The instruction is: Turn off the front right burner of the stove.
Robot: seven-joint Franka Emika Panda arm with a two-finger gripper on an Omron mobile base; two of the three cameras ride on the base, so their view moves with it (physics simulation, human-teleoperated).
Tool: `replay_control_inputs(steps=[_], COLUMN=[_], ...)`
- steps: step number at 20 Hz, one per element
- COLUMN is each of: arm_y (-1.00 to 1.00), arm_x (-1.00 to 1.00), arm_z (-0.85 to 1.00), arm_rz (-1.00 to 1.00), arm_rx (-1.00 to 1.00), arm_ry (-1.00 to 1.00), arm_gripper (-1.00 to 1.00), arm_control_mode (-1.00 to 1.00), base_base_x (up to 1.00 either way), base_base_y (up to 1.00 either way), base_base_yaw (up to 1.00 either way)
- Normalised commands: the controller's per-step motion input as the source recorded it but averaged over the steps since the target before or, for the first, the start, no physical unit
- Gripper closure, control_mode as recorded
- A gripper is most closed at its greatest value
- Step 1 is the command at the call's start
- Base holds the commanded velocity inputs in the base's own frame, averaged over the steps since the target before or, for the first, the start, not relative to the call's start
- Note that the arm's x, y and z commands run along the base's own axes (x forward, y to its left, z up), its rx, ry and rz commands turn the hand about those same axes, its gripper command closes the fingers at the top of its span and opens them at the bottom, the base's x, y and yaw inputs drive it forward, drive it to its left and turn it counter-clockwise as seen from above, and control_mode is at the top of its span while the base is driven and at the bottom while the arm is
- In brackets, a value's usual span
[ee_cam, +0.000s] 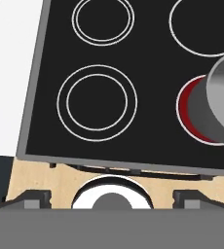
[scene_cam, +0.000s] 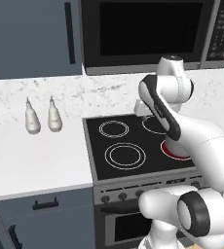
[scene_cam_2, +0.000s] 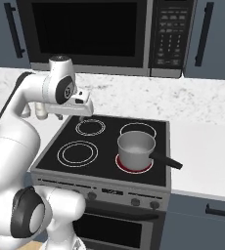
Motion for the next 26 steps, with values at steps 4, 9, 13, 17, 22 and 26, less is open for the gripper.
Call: replay_control_inputs(steps=[4, 9, 13, 17, 22, 26], arm_y=[0.00, 0.00, 0.00, 0.00, 0.00, 0.00], arm_x=[0.00, 0.00, 0.00, 0.00, 0.00, 0.00], arm_z=[0.00, 0.00, 0.00, 0.00, 0.00, 0.00], arm_rz=[0.00, 0.00, 0.00, 0.00, 0.00, 0.00], arm_rx=[0.00, 0.00, 0.00, 0.00, 0.00, 0.00], arm_ry=[0.00, 0.00, 0.00, 0.00, 0.00, 0.00], arm_gripper=[-1.00, -1.00, -1.00, -1.00, -1.00, -1.00], arm_control_mode=[1.00, 1.00, 1.00, 1.00, 1.00, 1.00], base_base_x=[0.00, 0.00, 0.00, 0.00, 0.00, 0.00], base_base_y=[0.38, 0.40, 0.40, 0.37, 0.36, 0.38], base_base_yaw=[0.00, 0.00, -0.01, 0.00, -0.01, -0.01])
